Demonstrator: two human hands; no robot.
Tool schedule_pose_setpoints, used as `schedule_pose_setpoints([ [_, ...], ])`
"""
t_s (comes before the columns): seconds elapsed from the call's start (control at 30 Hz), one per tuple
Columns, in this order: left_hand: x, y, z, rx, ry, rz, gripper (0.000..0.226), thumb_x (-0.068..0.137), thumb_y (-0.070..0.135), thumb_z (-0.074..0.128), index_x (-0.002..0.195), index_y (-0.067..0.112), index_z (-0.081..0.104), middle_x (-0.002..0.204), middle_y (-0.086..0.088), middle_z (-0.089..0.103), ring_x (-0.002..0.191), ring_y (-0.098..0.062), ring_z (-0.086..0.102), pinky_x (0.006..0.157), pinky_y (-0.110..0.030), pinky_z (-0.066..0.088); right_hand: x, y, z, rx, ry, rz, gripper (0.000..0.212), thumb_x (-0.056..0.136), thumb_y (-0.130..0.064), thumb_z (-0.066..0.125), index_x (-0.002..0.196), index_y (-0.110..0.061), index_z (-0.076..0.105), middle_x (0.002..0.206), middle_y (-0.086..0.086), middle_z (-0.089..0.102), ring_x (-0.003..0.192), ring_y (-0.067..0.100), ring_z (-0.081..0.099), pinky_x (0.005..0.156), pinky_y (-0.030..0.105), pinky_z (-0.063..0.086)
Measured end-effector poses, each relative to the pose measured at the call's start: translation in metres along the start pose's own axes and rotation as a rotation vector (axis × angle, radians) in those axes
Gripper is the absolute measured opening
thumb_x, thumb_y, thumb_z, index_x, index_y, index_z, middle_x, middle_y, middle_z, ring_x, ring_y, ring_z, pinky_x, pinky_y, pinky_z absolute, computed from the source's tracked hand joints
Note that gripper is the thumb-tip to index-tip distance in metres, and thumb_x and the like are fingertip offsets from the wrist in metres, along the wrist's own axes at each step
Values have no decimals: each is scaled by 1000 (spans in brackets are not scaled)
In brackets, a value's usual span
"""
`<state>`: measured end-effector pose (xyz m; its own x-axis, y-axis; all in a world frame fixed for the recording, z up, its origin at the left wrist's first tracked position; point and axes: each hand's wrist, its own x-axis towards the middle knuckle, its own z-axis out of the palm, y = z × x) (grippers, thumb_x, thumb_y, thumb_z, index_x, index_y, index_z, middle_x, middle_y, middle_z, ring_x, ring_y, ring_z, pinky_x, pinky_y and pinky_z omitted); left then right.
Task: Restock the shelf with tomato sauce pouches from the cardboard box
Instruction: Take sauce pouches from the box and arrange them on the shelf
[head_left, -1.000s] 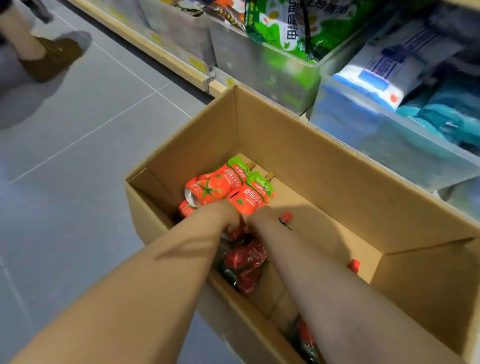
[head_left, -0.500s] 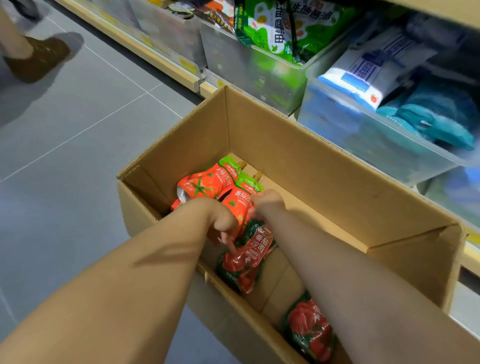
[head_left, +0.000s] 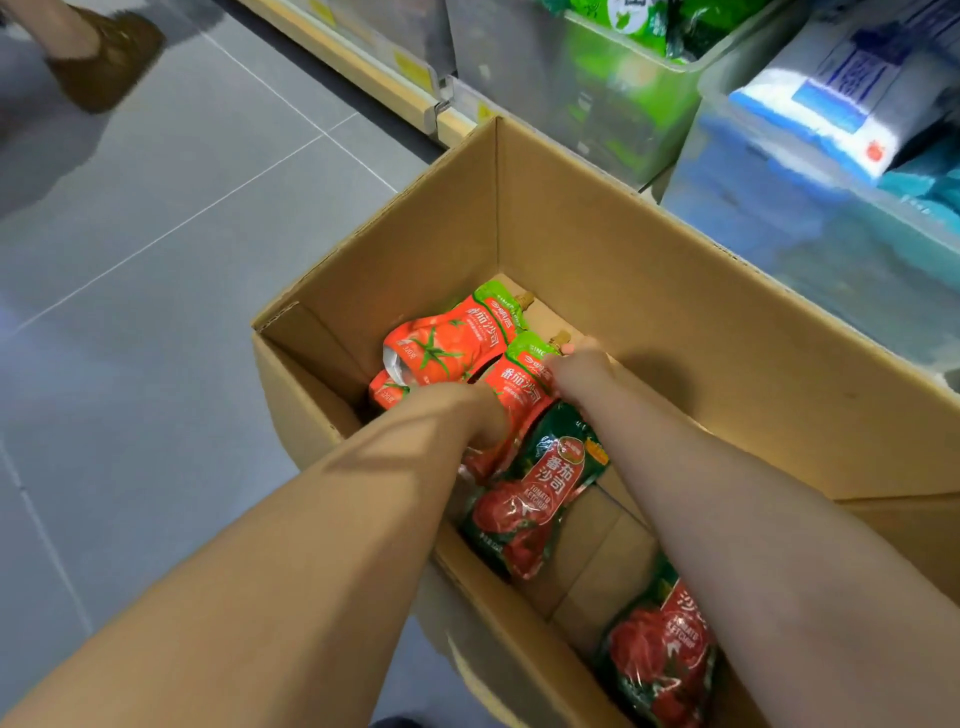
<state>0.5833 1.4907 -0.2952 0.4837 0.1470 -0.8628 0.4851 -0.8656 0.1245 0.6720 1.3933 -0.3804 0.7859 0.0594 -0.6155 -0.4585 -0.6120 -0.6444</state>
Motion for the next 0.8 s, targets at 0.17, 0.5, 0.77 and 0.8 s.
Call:
schedule_pose_setpoints([
  [0.17,-4,-4,9,71,76,-7,47,93,13,49,136,0,39,134,-18,51,120,-34,53,94,-36,44,-21,9,-12,55,-154,60,26,79,-16,71,101,-5,61,70,6,55,55,14,47,47,23,35],
  [0.5,-19,-11,-7,-402,669,225,25,91,19,53,67,16,51,76,-9,57,85,-25,53,67,-28,33,-100,-18,-81,61,-177,-448,15,83,-4,66,98,-1,63,69,-8,56,57,0,51,48,5,41],
  [0.77,-82,69,-21,-764,736,586,17,92,18,52,76,15,52,72,-4,50,72,-17,44,59,-22,34,-150,-19,-166,362,19,-442,17,86,-24,65,96,-14,57,70,0,54,43,4,51,41,18,44],
  [0.8,-90,80,-21,-850,701,620,20,93,17,51,72,18,50,73,-7,49,74,-18,45,64,-23,36,-156,-14,-173,380,1,-403,15,87,-29,64,89,-15,57,70,0,55,44,6,50,41,18,44],
])
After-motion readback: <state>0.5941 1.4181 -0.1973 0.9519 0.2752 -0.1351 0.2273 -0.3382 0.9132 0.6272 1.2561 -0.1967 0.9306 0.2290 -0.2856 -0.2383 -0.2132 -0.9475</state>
